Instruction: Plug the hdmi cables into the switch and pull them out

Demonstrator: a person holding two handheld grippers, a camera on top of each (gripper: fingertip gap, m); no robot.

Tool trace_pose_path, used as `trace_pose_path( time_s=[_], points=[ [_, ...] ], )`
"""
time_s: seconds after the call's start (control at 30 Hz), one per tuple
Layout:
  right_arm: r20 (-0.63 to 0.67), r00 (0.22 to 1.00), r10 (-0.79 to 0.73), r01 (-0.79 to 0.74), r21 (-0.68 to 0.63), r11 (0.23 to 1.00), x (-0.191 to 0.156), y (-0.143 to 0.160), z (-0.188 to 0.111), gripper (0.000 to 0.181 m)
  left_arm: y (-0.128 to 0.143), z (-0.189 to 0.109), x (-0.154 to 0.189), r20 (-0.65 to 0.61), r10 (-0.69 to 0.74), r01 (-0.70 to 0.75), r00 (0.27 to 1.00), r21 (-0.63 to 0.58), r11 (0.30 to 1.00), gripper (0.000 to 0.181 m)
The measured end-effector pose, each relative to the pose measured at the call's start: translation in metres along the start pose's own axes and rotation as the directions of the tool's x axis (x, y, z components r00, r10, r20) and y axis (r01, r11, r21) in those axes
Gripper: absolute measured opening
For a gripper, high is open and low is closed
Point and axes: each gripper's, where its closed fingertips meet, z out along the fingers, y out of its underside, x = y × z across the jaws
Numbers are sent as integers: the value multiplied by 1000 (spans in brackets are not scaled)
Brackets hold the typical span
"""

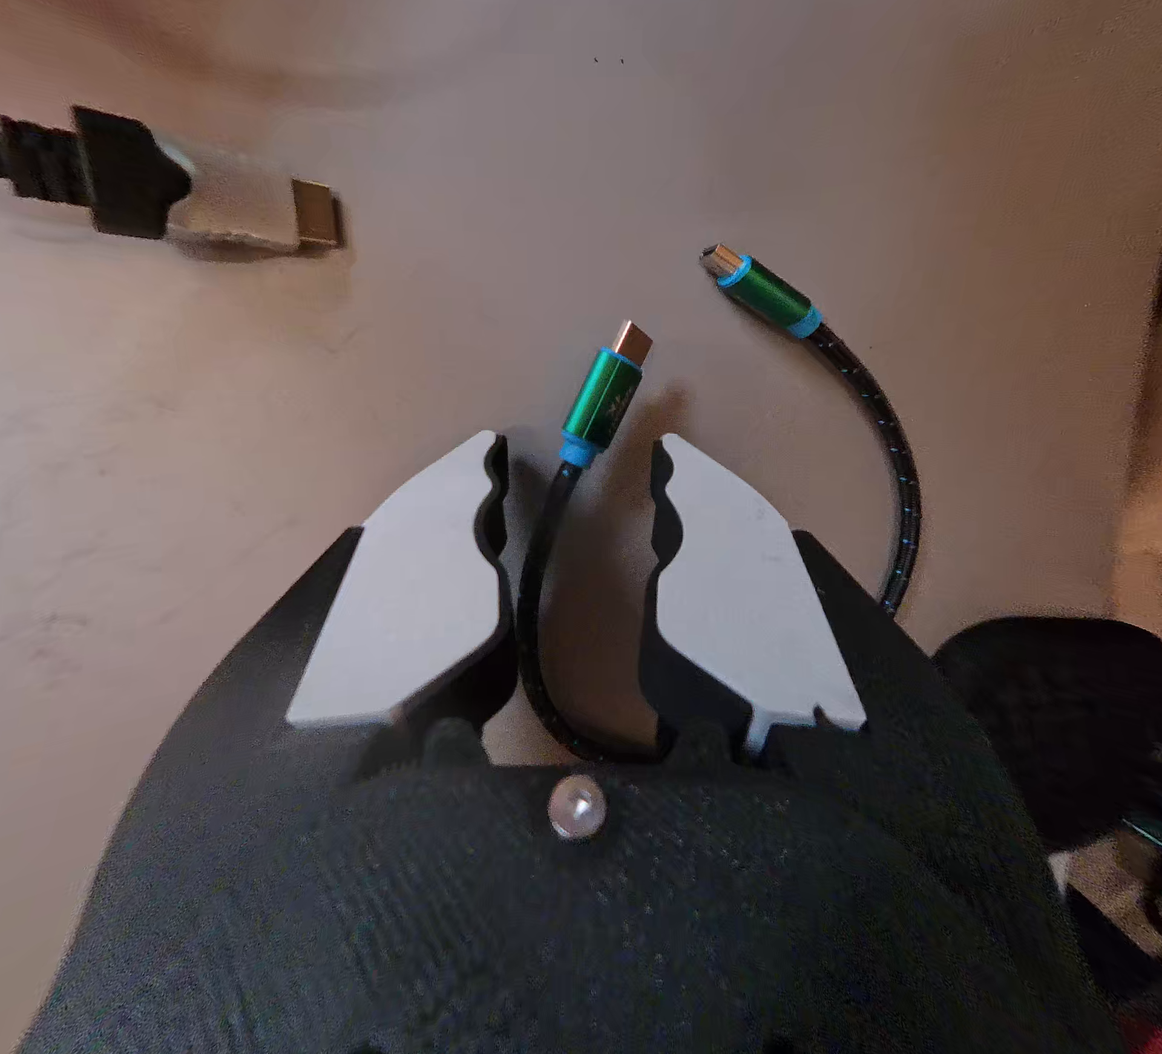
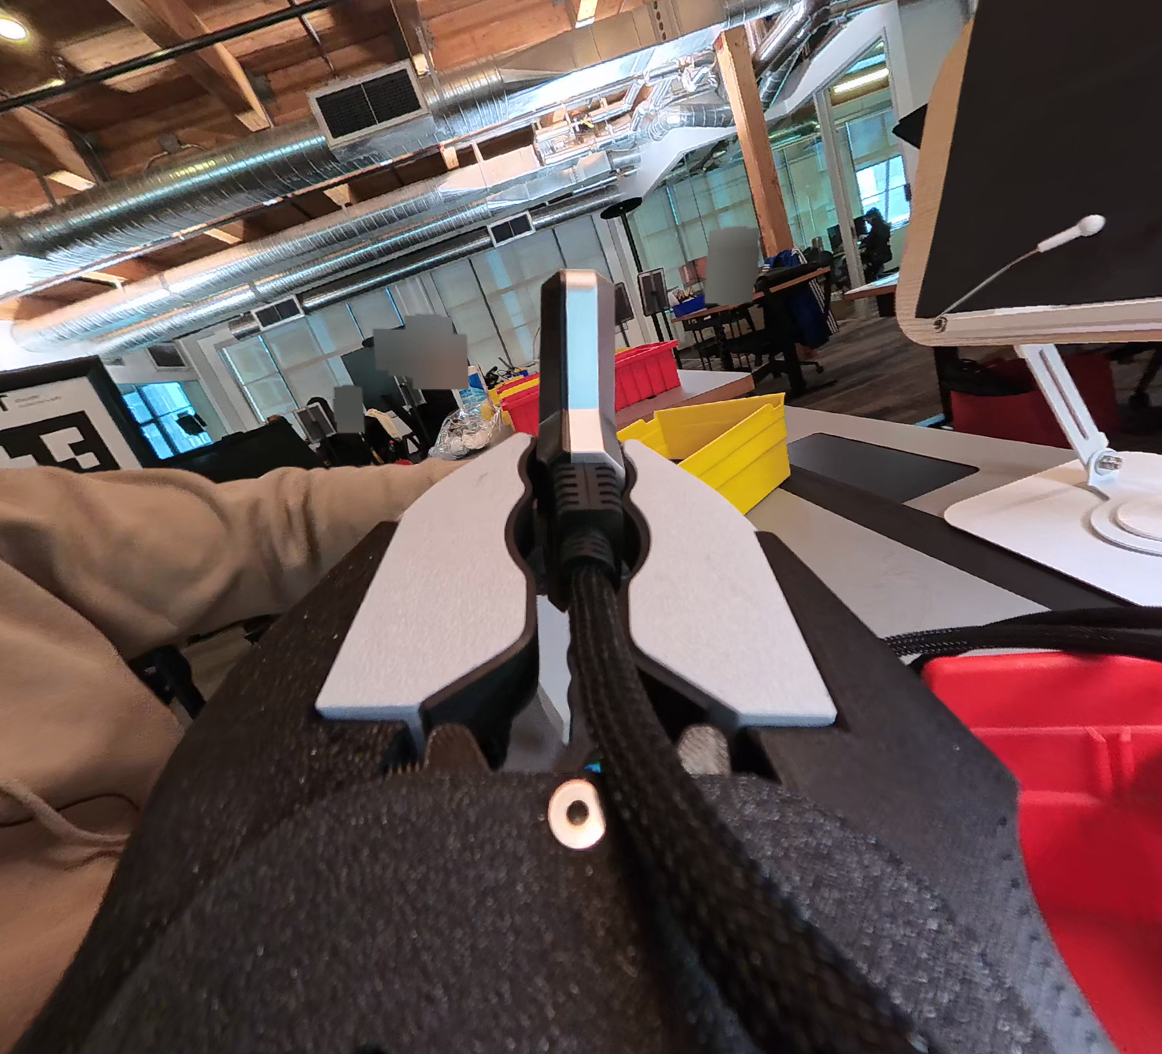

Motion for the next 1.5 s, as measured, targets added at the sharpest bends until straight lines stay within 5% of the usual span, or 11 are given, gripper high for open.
trace_pose_path(
  time_s=[0.23,0.4,0.63,0.97,1.5],
  points=[
    [75,996,38,-39,19,999,0,-1,-10,22,-7,14,14,-195,4,11,981,78,997,21],
    [150,987,53,-49,-27,998,-8,8,-12,22,-18,7,10,-125,-78,108,989,254,961,17],
    [294,948,125,-90,-129,988,-28,23,-14,22,-48,-62,12,25,-213,162,977,563,810,14],
    [232,969,89,-40,-210,977,-26,45,1,21,-82,-97,42,240,-215,71,947,496,866,12],
    [228,971,69,-2,-280,960,-27,70,13,22,-68,-82,47,127,-212,130,969,466,875,12]
  ],
)
